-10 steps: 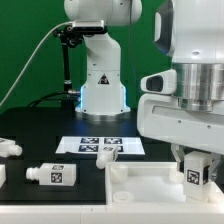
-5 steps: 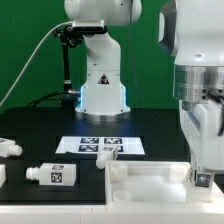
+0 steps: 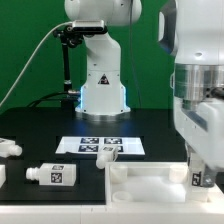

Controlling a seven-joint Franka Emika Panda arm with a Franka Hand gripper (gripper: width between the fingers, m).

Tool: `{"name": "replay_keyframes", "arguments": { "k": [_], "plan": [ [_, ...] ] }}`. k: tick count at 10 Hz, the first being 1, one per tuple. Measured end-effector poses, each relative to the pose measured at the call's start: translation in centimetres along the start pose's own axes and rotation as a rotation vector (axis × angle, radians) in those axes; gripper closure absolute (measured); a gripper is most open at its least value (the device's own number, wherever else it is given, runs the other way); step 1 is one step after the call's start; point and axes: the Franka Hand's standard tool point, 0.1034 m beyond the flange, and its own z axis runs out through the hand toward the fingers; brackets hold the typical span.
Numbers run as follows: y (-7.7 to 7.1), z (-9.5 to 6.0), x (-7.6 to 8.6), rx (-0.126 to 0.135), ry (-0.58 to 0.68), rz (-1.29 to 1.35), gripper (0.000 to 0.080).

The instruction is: Assemble one leg

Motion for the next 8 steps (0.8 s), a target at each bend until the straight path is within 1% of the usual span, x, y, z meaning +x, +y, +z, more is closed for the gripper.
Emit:
{"name": "replay_keyframes", "arguments": {
  "k": [1, 2, 4, 6, 7, 8],
  "plan": [
    [0.25, 0.25, -0.34, -0.005, -0.004, -0.158, 0.0185],
    [0.57, 0.37, -0.68, -0.012, -0.003, -0.221, 0.0155],
    [0.62, 0.42, -0.48, -0.013, -0.001, -0.330, 0.0155],
    [0.57, 0.34, -0.38, -0.014, 0.001, -0.524, 0.0151],
    [0.22, -0.18, -0.31, -0.007, 0.023, -0.819, 0.0151],
    [0.49, 0.02, -0.11, 0.000, 0.032, -0.950, 0.0151]
  ]
}}
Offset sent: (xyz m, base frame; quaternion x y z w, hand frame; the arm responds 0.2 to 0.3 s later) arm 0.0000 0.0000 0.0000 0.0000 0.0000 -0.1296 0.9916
